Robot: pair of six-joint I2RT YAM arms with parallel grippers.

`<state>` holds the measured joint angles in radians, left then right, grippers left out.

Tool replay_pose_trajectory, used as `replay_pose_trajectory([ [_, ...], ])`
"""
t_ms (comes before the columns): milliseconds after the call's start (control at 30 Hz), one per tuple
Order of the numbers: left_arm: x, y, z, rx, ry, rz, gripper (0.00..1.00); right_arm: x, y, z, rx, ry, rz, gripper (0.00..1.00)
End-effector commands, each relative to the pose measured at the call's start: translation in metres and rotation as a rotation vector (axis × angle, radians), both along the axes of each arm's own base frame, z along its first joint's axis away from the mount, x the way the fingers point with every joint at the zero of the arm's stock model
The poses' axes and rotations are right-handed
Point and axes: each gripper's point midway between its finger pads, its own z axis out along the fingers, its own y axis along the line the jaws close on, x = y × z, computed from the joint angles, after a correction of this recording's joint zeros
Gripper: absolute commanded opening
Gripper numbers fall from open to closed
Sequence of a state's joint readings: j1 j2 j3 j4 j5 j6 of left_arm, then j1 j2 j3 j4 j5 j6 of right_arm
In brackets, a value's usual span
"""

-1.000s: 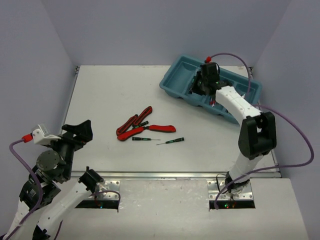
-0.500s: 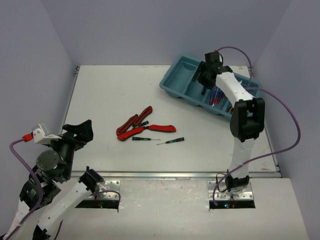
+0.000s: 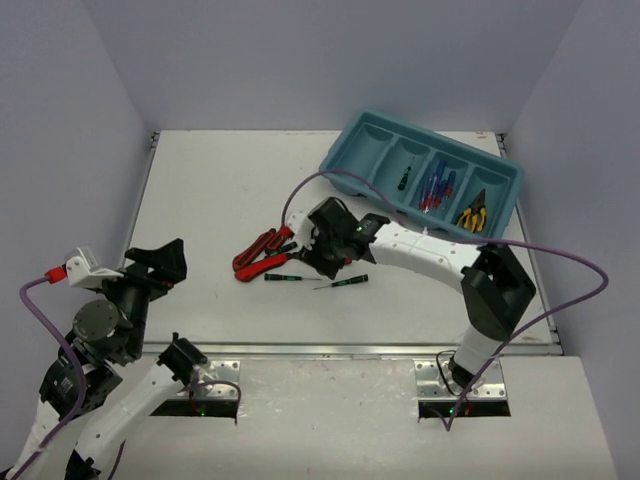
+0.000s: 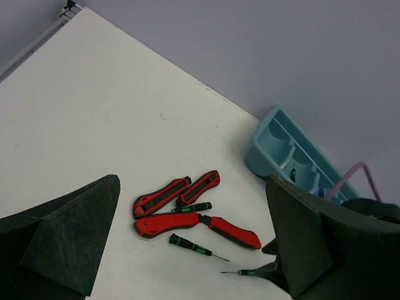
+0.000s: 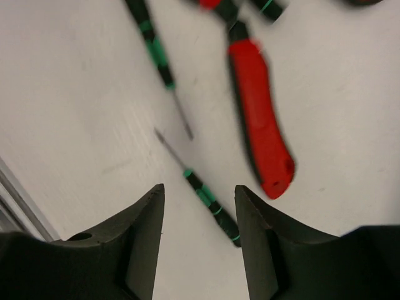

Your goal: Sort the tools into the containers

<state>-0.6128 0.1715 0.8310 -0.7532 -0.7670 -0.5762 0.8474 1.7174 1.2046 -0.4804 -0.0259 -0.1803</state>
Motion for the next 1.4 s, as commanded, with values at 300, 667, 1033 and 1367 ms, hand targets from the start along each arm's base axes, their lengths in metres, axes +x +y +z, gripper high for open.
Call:
replay_pose_trajectory([
  [300, 0.002, 0.001, 0.008, 0.001, -0.017, 0.009, 1.00, 0.006, -0.050, -0.064, -0.346, -0.033, 0.078, 0.49],
  [667, 0.002, -0.001, 0.009, 0.002, -0.022, 0.000, 1.00, -0.019, -0.044, -0.087, -0.316, 0.112, 0.111, 0.02],
  [1033, 0.039, -0.048, -0.019, 0.157, 0.141, -0.144, 1.00, 0.072, -0.072, 0.064, 0.290, -0.003, -0.510, 0.00],
  [1367, 0.073, -0.090, -0.077, 0.313, 0.394, -0.264, 1.00, 0.232, -0.216, 0.098, 0.717, 0.042, -1.403, 0.00],
])
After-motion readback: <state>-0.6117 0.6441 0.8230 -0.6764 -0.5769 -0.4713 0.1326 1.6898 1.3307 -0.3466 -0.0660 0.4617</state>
